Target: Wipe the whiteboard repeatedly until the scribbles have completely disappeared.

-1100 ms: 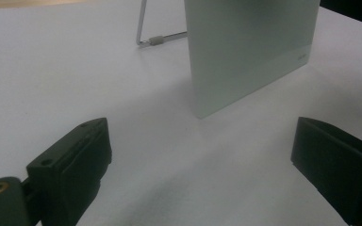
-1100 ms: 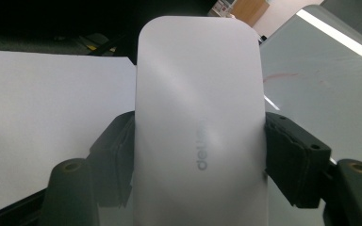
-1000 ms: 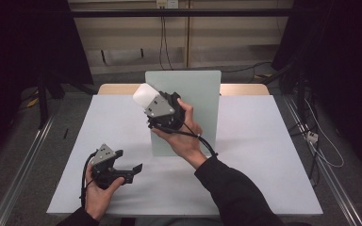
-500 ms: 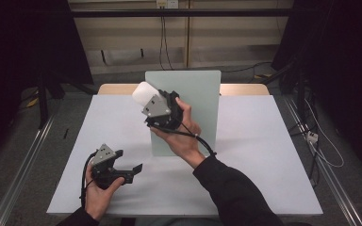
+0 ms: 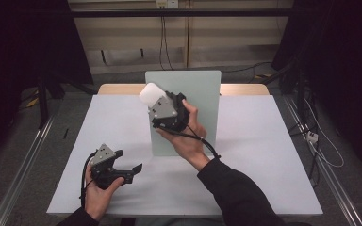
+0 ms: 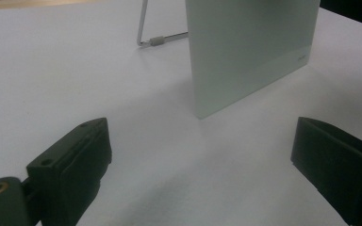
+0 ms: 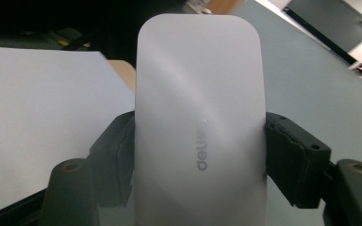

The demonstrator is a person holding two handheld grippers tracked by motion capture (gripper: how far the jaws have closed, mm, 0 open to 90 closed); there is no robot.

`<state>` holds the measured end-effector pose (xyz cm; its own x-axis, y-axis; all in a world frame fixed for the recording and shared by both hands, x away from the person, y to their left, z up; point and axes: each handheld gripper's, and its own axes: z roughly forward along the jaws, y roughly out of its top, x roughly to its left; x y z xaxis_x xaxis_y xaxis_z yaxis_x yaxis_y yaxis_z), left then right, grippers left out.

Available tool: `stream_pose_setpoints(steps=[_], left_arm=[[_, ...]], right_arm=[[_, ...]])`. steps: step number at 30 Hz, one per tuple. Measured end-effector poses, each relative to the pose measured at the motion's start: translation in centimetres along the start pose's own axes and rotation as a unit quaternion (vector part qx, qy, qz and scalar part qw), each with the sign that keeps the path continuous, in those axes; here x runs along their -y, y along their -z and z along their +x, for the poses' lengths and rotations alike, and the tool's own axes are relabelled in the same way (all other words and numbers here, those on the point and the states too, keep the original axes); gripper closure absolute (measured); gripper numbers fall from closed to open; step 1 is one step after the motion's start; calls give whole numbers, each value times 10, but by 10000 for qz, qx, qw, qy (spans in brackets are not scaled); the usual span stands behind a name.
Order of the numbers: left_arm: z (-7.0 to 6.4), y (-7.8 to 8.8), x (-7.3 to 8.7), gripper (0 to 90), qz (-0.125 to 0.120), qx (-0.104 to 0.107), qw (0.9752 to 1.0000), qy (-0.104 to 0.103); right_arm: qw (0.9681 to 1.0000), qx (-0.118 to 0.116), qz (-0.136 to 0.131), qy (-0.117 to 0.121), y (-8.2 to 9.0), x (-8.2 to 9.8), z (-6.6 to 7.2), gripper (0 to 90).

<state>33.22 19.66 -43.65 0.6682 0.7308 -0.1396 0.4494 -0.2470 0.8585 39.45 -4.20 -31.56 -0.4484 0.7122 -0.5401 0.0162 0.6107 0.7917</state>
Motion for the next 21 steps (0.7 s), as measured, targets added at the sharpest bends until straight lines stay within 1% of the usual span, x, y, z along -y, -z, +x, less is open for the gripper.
stream_pose_setpoints(steps=[4, 6, 7, 9, 10, 13, 15, 17, 19, 20, 21], left_arm=[[0, 0, 0, 55, 22, -6, 10000, -11], [0, 0, 0, 55, 29, -2, 10000, -4], [0, 0, 0, 55, 26, -4, 10000, -8], [-1, 1, -1, 55, -6, -22, 10000, -12], [-1, 1, -1, 55, -14, -19, 10000, -3], [0, 0, 0, 55, 19, -3, 10000, -2], [0, 0, 0, 55, 1, 2, 10000, 0], [0, 1, 0, 55, 6, -4, 10000, -2], [0, 1, 0, 55, 16, 1, 10000, -1], [0, 1, 0, 55, 12, 1, 10000, -2], [0, 1, 0, 55, -16, -1, 10000, -13]], right_arm=[[9994, 296, 15, -151, 8, 3, -22, 319], [9991, 369, 8, -216, 10, 4, -28, 319], [9991, 363, 4, -215, 10, 5, -29, 319], [9992, 363, 7, -181, 9, 4, -26, 319], [9994, 313, 6, -148, 7, 4, -23, 319], [9999, 103, 12, -21, 3, 2, -7, 319], [10000, 35, 47, 44, -1, 3, 6, 319], [9999, -150, 21, 23, -3, 4, 15, 319], [9997, -233, 11, 35, -5, 5, 21, 319], [9996, -281, -2, -13, -5, 5, 23, 319], [9997, -259, -6, -6, -5, 5, 24, 319]])
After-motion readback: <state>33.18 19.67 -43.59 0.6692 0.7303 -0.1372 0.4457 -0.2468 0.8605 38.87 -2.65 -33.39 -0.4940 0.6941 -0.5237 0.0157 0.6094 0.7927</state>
